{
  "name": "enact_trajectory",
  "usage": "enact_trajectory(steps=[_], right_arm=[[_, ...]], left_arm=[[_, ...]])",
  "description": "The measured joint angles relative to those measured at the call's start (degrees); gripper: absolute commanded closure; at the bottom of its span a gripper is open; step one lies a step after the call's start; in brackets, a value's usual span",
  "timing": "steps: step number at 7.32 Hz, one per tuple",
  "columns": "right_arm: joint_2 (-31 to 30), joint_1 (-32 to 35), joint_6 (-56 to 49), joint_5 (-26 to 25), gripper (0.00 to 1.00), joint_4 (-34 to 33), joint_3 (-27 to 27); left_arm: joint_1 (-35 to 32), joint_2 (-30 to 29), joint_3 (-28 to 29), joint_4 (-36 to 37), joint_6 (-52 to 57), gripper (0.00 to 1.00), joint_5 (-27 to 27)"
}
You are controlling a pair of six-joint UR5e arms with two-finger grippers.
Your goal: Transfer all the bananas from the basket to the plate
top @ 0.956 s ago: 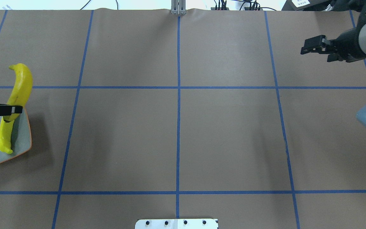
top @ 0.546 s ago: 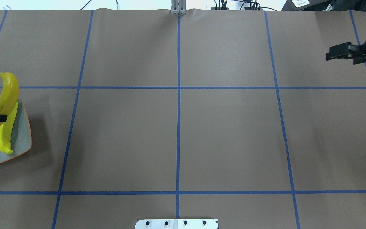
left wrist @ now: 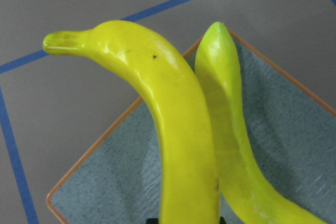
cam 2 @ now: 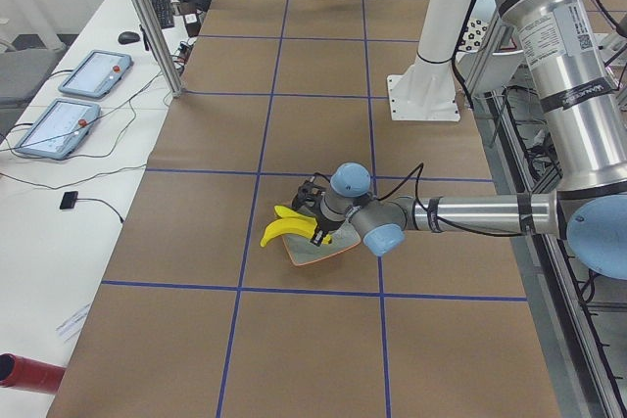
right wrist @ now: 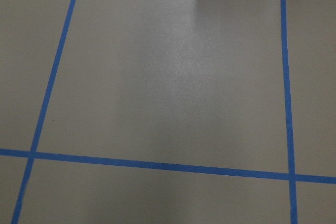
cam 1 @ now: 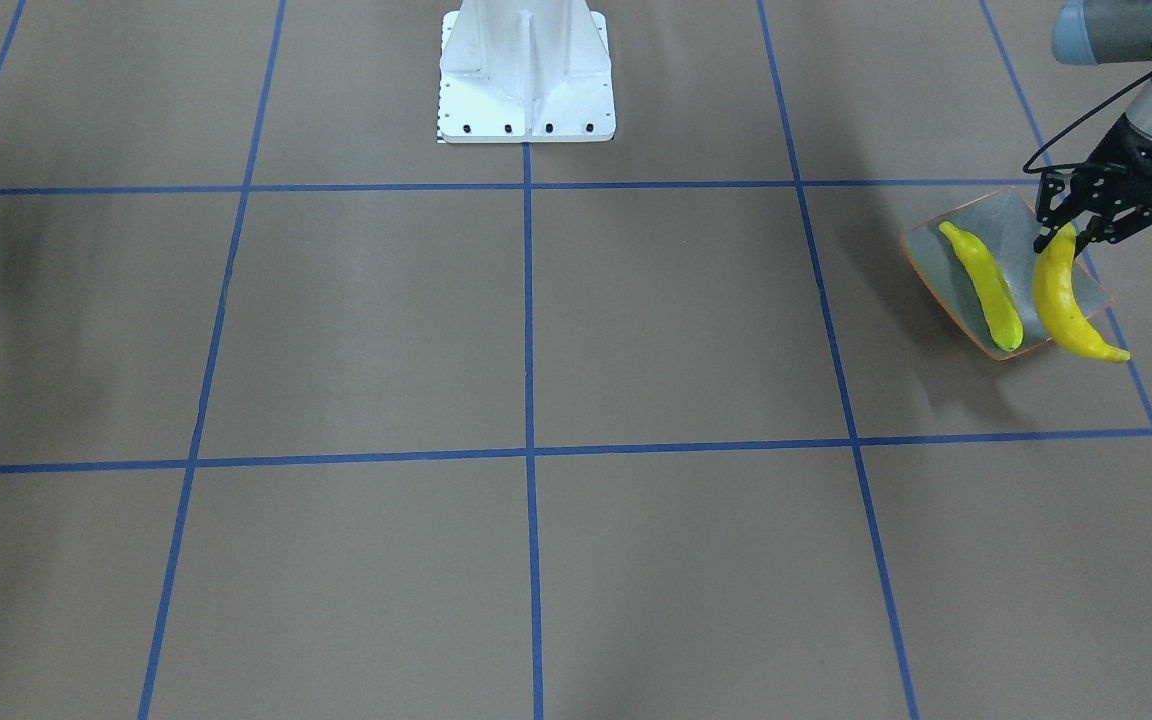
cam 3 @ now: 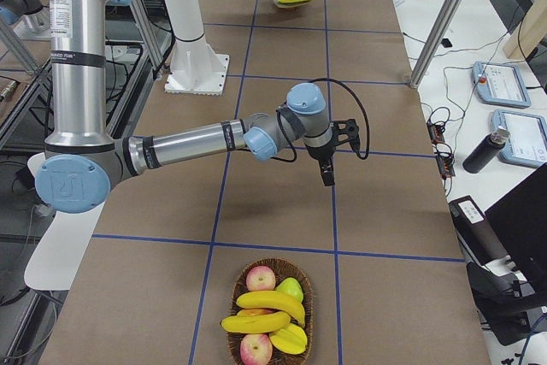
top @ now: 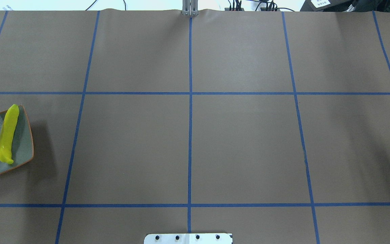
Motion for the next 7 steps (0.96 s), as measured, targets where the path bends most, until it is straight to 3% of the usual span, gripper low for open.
enact_trajectory(steps=[4, 7], right_arm=[[-0.23, 0.48, -0.24, 0.10, 0.00, 0.00, -0.06], [-2.20, 2.47, -4.48, 1.41, 0.00, 0.00, -0.96]], left_arm=[[0.15, 0.23, -0.57, -3.40, 0.60, 0.00, -1.15], [-0.34, -2.81, -1.33, -3.08, 0.05, 0.00, -5.74]])
